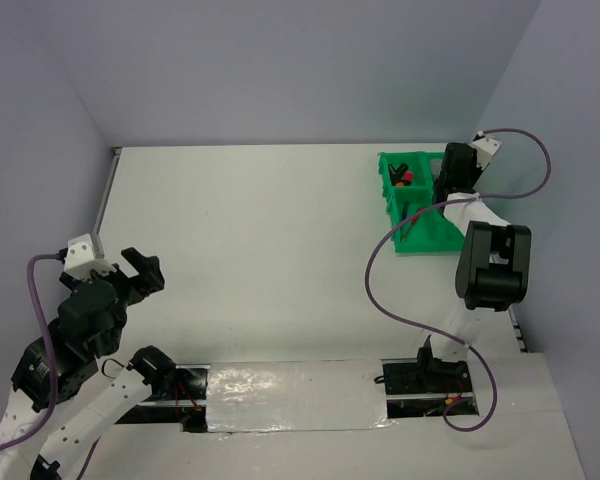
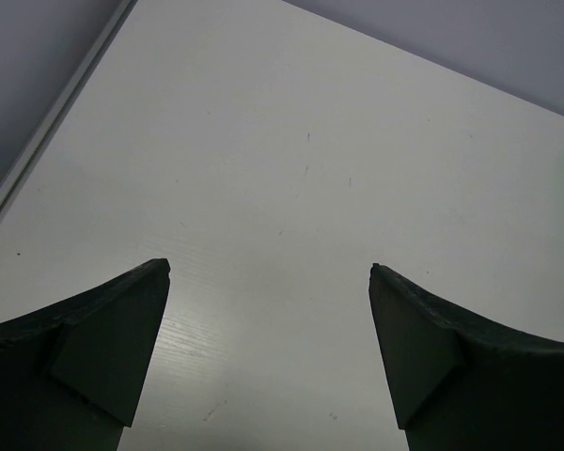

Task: Sort the stationery into containers
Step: Place the stationery in the storage box.

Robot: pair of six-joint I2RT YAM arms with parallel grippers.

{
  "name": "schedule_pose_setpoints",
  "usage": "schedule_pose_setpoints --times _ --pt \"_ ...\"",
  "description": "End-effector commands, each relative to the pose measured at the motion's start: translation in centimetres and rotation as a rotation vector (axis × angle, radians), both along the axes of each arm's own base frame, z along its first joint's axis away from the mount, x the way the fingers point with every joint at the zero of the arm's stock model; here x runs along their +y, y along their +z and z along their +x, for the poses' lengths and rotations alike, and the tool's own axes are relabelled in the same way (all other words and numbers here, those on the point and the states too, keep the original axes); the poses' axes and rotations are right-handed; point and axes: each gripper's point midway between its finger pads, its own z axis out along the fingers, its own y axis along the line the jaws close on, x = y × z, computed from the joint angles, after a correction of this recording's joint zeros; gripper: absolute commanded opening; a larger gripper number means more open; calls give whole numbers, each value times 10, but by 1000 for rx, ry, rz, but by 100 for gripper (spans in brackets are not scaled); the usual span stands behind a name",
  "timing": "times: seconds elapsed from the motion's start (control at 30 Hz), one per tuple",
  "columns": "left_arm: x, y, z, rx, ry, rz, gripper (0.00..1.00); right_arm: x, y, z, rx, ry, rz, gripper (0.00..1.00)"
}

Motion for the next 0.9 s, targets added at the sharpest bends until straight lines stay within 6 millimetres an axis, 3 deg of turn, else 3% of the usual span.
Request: schedule_pose_setpoints --times 0.0,0.03,0.1,0.17,0.3,0.53,0.63,0.73,0.87 --pt "-5 6 5 -24 -17 -2 99 3 17 24 -45 54 29 1" --pt "-4 7 5 -27 -16 -5 99 4 9 25 -11 68 35 2" --pt "-4 6 4 -26 -14 -5 99 4 11 30 -11 80 34 6" --pt "-3 7 4 -30 -13 -7 99 6 9 31 -2 92 33 26" --pt "-3 6 3 -31 -14 -8 99 5 9 31 -4 98 37 29" --pt "-3 8 3 -37 -15 -10 99 3 6 26 9 81 39 55" --pt "-3 7 3 -34 -17 -7 99 2 6 22 7 73 42 72" --pt "-3 7 4 -34 -15 -7 99 3 17 17 -16 67 51 80" --pt "-5 6 5 -24 -15 0 99 9 49 9 -97 70 84 90"
